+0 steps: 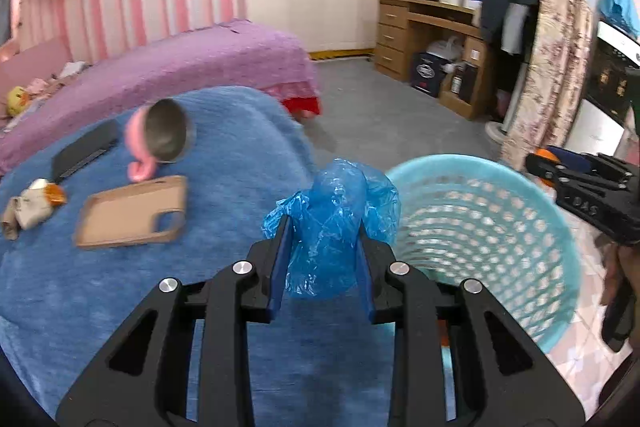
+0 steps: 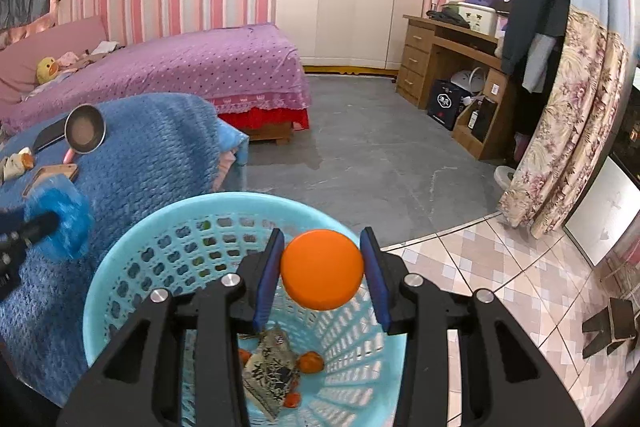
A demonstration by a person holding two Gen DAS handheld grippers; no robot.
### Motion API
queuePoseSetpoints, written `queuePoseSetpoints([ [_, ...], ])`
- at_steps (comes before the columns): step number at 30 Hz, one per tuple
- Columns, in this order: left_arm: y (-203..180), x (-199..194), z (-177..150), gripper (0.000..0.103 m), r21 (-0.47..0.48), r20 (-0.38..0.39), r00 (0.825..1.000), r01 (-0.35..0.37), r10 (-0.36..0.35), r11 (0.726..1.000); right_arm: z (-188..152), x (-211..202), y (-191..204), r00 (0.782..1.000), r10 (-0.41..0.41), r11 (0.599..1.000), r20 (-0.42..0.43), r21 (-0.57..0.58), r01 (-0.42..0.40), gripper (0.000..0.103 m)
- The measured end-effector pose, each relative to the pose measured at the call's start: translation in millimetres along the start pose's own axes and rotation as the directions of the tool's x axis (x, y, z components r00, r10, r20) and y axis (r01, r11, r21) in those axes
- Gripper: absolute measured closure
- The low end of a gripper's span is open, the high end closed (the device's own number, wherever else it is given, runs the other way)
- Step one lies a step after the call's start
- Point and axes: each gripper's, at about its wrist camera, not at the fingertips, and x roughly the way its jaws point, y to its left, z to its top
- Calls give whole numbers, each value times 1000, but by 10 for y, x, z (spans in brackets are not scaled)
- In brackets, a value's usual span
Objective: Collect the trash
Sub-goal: 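Carry the blue bag and the orange lid over the blue basket, then open the right tool to drop the orange lid while the left tool drops the blue bag, then move both open tools back over the blanket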
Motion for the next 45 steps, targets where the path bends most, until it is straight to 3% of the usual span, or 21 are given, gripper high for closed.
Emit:
queuePoseSetpoints([
  [7,-511,146,90,72,39,-17,999,52,-52,998,-80,40,-232,1000,-1,999,-16,51,2,64],
  [9,-594,182,105,57,52,-21,998,57,-56,997,-86,40,-252,1000,-1,998,-16,56,1,64],
  [11,-646,193,124,33,69,-22,999,51,-50,996,-82,35,-247,1000,3,998,-14,62,-2,64],
  [17,-424,151,189,13,53,26,999,-46,44,998,-98,39,-210,1000,13,998,-12,61,-13,64],
  [27,248,70,249,7,-31,49,984,-172,173,985,-55,64,35,999,44,998,-11,40,-43,63],
  [31,387,28,276,7,-54,56,980,-186,189,981,-38,65,141,999,48,998,-8,30,-47,63],
  [36,476,-27,263,7,-64,63,978,-195,199,979,-19,57,220,999,43,999,-2,32,-43,37],
  [45,675,-111,159,6,-76,60,977,-202,207,976,58,-3,398,999,21,999,30,30,-22,15],
])
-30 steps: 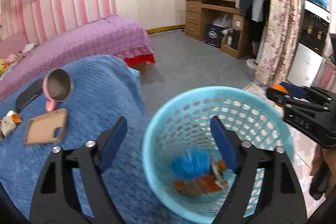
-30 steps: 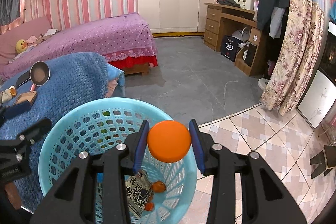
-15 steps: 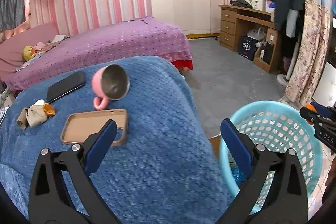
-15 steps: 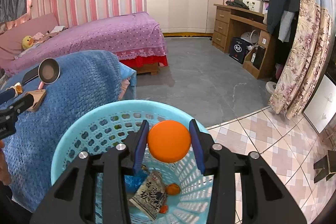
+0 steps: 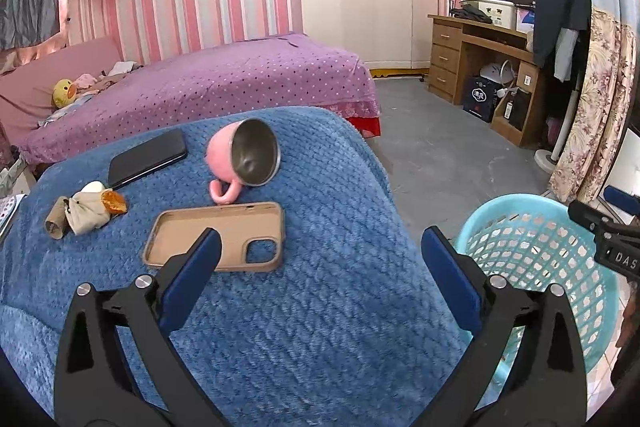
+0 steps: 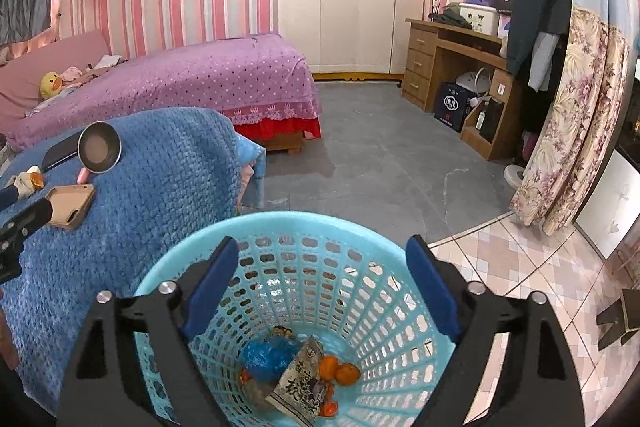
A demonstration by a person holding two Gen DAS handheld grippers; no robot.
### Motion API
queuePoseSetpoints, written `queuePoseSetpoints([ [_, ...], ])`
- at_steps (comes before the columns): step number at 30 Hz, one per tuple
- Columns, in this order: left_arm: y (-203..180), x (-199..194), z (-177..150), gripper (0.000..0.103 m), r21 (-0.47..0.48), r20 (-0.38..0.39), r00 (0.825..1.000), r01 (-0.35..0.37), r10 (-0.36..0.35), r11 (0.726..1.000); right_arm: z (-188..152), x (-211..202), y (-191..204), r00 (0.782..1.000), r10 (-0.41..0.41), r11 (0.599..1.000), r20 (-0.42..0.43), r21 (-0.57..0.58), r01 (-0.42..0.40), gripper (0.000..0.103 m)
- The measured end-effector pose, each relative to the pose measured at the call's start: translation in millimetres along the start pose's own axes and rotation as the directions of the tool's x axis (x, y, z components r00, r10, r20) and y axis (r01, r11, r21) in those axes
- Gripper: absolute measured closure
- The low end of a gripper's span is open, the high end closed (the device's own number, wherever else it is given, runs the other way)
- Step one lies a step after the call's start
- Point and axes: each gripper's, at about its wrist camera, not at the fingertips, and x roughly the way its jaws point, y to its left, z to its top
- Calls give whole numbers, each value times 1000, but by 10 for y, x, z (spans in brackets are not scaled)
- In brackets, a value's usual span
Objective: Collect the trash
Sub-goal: 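Move both open tools back over the blanket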
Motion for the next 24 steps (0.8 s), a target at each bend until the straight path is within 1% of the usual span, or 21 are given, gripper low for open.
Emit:
queuePoseSetpoints([
  [2,65,-10,-14,6,1,3,1000,-8,8,1000,10,10,72,1000,-10,1000,2,-6,10,10],
  [3,125,-19,-20,6,0,6,1000,-14,14,1000,19,23,99,1000,-10,1000,-2,-6,10,10],
  [6,263,-31,-21,6,-6,11,1000,-24,24,1000,25,73,197,1000,-20,1000,-19,-8,20,10],
  [9,447,-23,-25,6,-12,9,999,-34,34,999,45,92,324,999,-33,999,-18,-27,33,9],
  [11,592,-10,-27,6,-10,6,999,-45,45,999,58,94,406,1000,-27,999,-12,-23,27,8],
  [18,1015,45,-64,6,9,15,993,-115,115,993,114,95,572,1000,-26,999,17,20,26,8],
  [20,1175,43,-108,6,-13,23,991,-128,128,992,109,104,618,1000,-24,999,19,29,23,8],
  [23,1358,69,-100,6,-30,5,992,-128,128,991,87,131,716,1000,-16,1000,11,19,16,8],
  [24,1433,58,-93,6,-40,10,991,-132,133,990,79,133,759,1000,-17,1000,10,9,17,8],
])
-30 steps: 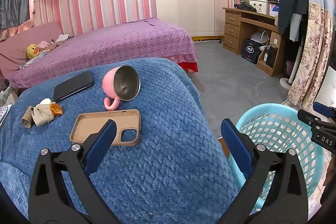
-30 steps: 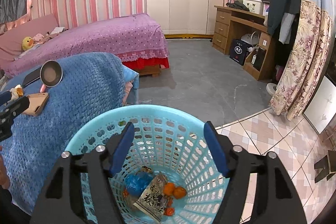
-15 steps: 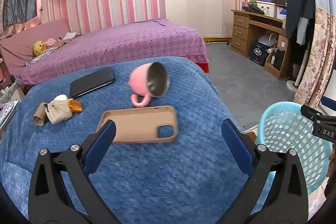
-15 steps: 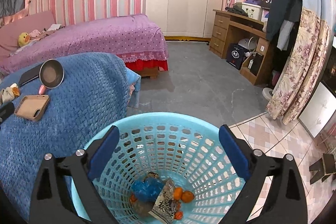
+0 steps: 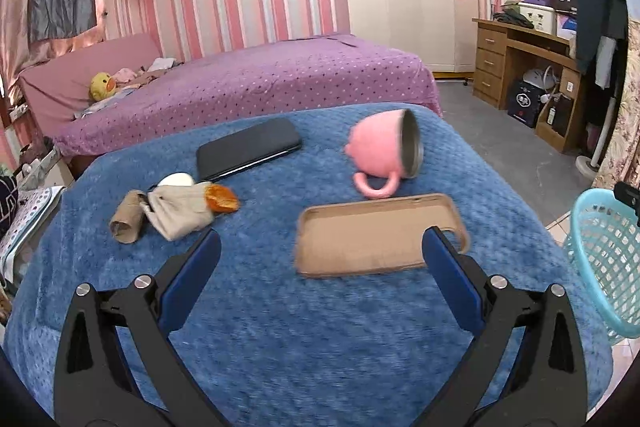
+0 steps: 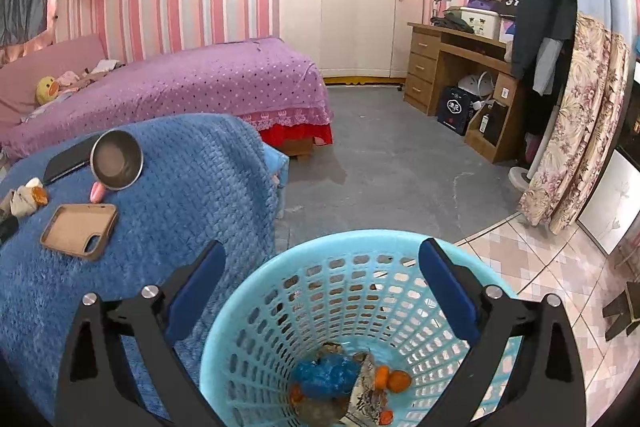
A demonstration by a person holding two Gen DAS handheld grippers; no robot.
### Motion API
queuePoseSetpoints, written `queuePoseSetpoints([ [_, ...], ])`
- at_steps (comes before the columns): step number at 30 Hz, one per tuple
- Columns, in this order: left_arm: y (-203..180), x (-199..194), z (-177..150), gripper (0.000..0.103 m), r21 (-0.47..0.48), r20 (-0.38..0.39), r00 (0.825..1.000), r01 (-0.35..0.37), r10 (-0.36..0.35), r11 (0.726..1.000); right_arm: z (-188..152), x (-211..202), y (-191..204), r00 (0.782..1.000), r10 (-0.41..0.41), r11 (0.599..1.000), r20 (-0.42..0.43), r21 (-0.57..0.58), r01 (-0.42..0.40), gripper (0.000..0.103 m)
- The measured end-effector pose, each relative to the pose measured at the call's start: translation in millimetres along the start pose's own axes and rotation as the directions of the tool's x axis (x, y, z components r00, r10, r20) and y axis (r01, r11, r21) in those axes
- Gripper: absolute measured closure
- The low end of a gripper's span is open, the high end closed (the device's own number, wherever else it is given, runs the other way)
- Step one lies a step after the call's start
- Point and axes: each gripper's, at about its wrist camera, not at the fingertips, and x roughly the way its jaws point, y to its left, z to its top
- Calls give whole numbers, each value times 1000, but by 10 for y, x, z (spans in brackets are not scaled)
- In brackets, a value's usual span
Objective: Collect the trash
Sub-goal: 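Move both open tools back over the blanket, then grasp the brown cardboard tube with the left tool while the right tool grasps the orange peel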
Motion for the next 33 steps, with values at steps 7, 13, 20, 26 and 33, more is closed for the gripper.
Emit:
queuePoseSetpoints([
  [7,497,65,-46,6,-50,-9,999,-32,32,998,-2,-40,310,1000,10,1000,20,-29,-9,8],
  [13,931,146,-156,6,-64,-35,995,-93,91,994,-19,-7,669,999,42,995,6,-88,-41,8],
  [20,1454,208,-207,6,-131,-67,989,-137,129,982,-69,26,1164,995,102,986,-16,-132,-103,8],
  [26,1849,388,-275,6,-187,-138,979,-176,151,966,-82,32,1621,985,169,974,-28,-145,-171,8],
  [33,2170,584,-294,6,-185,-177,964,-233,201,955,59,33,2118,971,239,950,-16,-202,-237,8],
])
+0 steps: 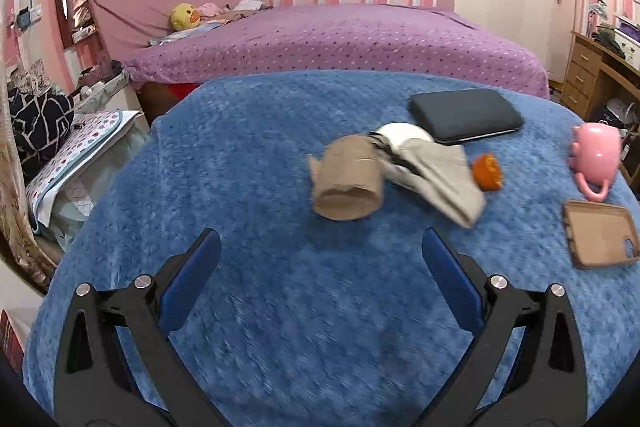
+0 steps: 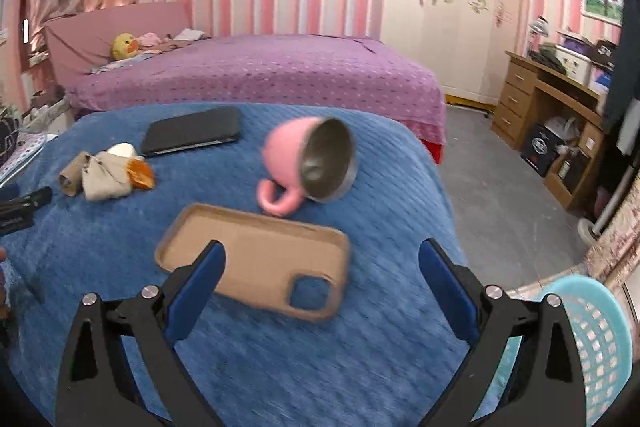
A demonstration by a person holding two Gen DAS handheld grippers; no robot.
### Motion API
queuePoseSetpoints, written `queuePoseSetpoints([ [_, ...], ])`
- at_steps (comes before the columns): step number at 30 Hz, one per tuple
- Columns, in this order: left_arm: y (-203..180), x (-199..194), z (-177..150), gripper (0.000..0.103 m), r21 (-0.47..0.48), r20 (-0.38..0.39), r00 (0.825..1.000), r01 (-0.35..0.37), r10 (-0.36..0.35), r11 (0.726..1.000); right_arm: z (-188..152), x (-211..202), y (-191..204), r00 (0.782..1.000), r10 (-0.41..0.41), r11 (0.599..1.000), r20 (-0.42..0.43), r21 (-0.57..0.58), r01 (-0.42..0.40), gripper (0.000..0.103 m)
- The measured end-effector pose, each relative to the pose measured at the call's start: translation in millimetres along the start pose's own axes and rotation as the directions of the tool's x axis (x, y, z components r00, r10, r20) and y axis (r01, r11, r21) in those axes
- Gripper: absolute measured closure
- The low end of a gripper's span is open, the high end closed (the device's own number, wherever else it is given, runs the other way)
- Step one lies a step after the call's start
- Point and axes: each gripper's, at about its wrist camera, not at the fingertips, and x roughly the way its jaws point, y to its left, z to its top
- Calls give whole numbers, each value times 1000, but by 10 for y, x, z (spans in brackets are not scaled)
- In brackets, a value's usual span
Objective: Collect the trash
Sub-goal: 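Grasp the brown cardboard tube with the left tool while the right tool grasps the orange peel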
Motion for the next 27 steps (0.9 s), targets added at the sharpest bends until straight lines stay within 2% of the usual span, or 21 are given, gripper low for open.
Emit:
queuePoseSetpoints([
  [4,120,194,78,6,-48,-41,999,12,-14,999,142,173,272,1000,25,998,-16,-52,-26,8],
  [7,149,305,149,6,-81,-66,997,42,-47,996,222,327,476,997,72,994,-42,-80,-75,8],
  [13,85,529,268,9,-75,-107,991,72,-80,995,303,586,740,990,113,986,-82,-110,-122,8],
  [15,68,622,294,15,-80,-131,986,90,-100,993,330,639,792,988,124,985,-87,-113,-134,8],
  [17,48,714,309,28,-87,-162,978,119,-132,989,358,693,860,987,129,983,-91,-122,-140,8],
  [18,49,740,314,31,-92,-168,976,128,-142,988,369,714,878,987,132,982,-93,-125,-143,8],
  [20,59,757,321,47,-100,-166,973,146,-161,984,397,766,936,985,140,980,-98,-127,-152,8],
  [22,51,734,327,58,-102,-157,968,182,-197,978,410,798,986,984,144,979,-101,-128,-157,8],
  [25,55,680,328,66,-79,-151,968,193,-203,978,441,848,1100,983,148,977,-113,-135,-163,8],
  [27,80,608,308,66,-45,-144,974,173,-177,984,449,867,1191,981,161,973,-112,-148,-176,8],
])
